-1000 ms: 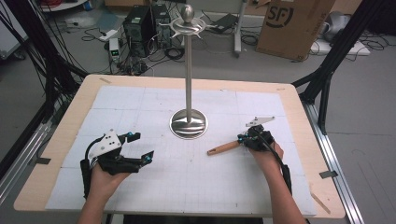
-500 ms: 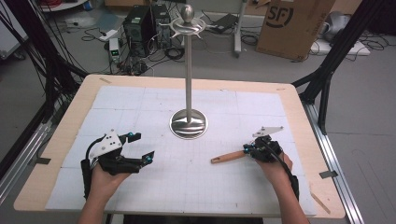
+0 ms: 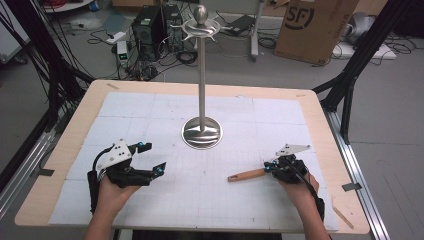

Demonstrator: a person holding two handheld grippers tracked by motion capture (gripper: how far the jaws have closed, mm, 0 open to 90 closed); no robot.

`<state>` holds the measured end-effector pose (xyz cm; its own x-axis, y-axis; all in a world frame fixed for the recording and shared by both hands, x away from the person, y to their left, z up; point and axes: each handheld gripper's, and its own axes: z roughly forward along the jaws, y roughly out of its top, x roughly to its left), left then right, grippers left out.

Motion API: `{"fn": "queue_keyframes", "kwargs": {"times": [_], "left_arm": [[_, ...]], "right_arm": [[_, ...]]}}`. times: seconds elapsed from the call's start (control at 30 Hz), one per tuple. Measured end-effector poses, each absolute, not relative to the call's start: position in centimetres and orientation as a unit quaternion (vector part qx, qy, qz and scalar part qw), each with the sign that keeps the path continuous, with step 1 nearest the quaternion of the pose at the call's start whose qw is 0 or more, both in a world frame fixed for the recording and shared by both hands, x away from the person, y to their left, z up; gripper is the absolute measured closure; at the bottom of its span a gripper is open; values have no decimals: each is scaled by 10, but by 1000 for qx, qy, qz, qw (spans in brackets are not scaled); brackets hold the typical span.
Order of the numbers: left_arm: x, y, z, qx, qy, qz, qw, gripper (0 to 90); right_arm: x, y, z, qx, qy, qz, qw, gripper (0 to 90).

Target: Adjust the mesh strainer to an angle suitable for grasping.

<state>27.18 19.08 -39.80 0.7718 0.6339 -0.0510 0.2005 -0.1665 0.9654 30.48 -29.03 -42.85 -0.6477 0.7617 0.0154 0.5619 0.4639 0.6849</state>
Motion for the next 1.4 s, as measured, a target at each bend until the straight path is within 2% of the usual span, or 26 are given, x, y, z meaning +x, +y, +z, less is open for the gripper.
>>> {"fn": "queue_keyframes", "kwargs": {"times": [0.07, 0.2, 0.73, 0.97, 1.4], "left_arm": [[272, 191, -398, 740, 282, 187, 581, 171], [272, 191, -399, 741, 283, 187, 579, 171], [272, 192, -398, 740, 281, 186, 582, 171], [272, 192, -398, 739, 283, 187, 582, 171], [273, 193, -398, 739, 284, 186, 582, 171]], "right_arm": [[300, -289, -423, 384, 841, 344, 165, 897], [293, -283, -415, 365, 841, 363, 167, 897], [270, -230, -421, 262, 885, 365, 118, 897], [273, -210, -429, 242, 901, 344, 103, 897], [308, -186, -435, 252, 902, 335, 108, 897]]}}
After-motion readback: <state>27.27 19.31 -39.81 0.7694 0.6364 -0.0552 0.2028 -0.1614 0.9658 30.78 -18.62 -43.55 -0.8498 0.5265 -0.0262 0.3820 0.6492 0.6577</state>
